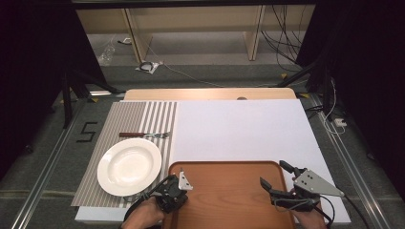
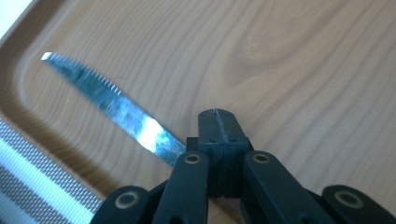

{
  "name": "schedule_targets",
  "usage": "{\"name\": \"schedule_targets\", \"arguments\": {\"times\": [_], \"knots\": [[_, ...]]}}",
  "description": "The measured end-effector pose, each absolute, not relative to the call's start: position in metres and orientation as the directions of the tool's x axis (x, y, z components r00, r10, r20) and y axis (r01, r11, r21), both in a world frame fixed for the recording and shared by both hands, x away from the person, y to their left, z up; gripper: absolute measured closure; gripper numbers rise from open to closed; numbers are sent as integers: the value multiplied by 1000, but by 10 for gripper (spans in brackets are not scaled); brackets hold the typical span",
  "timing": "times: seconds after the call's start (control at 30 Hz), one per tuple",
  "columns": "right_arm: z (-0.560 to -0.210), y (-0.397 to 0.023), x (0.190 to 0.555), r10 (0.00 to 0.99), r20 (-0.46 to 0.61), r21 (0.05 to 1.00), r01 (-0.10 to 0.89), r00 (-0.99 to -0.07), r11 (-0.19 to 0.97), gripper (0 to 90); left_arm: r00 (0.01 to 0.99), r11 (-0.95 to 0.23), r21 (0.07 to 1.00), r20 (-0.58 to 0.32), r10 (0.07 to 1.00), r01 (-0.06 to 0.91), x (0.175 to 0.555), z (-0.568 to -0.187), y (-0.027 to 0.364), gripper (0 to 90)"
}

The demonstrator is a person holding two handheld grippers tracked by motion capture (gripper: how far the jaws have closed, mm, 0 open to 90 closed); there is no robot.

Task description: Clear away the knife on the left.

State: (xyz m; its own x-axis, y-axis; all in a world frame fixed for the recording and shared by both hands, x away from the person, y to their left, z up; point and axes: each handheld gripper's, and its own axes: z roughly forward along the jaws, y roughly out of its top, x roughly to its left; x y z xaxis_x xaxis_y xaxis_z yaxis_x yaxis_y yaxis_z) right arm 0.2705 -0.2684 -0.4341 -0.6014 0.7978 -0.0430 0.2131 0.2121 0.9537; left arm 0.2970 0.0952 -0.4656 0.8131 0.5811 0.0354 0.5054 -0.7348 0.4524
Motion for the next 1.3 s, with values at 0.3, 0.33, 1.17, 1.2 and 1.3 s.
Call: {"name": "schedule_targets", "arguments": {"times": [0.3, 0.33, 1.17, 1.2, 1.3], "knots": [[-434, -269, 270, 797, -46, 953, 213, -603, 215, 164, 808, -734, 437, 27, 589, 520, 298, -465, 102, 893], [-434, -269, 270, 797, -45, 953, 212, -602, 215, 164, 808, -734, 434, 26, 589, 522, 299, -465, 102, 893], [-434, -269, 270, 798, -44, 954, 212, -602, 213, 164, 786, -679, 501, -3, 619, 537, 302, -454, 118, 675], [-434, -269, 270, 798, -44, 954, 212, -602, 213, 164, 783, -672, 510, -3, 622, 536, 302, -453, 118, 624], [-434, -269, 270, 797, -44, 954, 212, -602, 212, 164, 764, -642, 549, 10, 645, 535, 304, -449, 119, 513]]}}
